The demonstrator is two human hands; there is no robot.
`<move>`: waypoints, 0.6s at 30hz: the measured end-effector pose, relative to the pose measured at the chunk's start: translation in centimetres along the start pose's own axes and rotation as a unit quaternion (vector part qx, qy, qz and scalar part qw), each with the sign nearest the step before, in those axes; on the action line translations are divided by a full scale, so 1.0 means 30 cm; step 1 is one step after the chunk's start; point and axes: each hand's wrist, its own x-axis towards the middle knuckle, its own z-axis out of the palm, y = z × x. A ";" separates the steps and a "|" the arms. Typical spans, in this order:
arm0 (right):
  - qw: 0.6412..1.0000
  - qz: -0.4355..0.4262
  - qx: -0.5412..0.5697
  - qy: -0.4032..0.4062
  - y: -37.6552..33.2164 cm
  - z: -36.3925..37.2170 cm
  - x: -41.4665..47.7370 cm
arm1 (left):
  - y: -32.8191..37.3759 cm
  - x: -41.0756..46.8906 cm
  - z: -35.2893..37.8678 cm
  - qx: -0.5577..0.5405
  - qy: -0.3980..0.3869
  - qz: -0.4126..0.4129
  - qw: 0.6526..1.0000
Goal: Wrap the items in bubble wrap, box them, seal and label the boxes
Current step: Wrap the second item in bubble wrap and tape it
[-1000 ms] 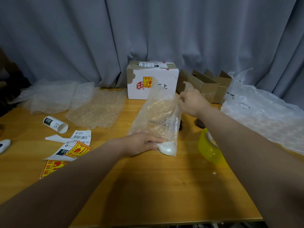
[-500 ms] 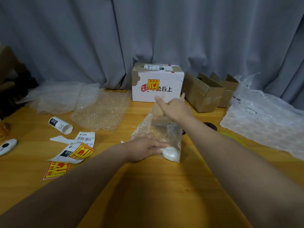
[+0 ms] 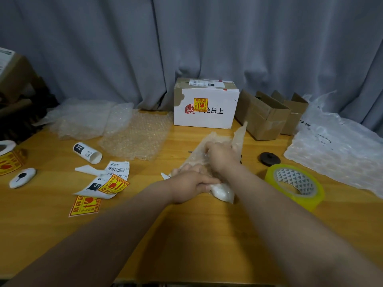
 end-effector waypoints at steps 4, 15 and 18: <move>0.978 -0.135 -0.153 0.034 -0.003 -0.057 -0.022 | 0.005 -0.001 0.004 0.026 0.023 0.017 0.999; 0.986 -0.154 0.043 -0.055 0.073 -0.095 -0.170 | -0.004 0.013 0.020 0.015 0.028 -0.002 1.000; 0.978 -0.149 0.096 -0.112 0.104 -0.084 -0.260 | -0.012 0.019 0.013 -0.025 0.043 -0.008 0.999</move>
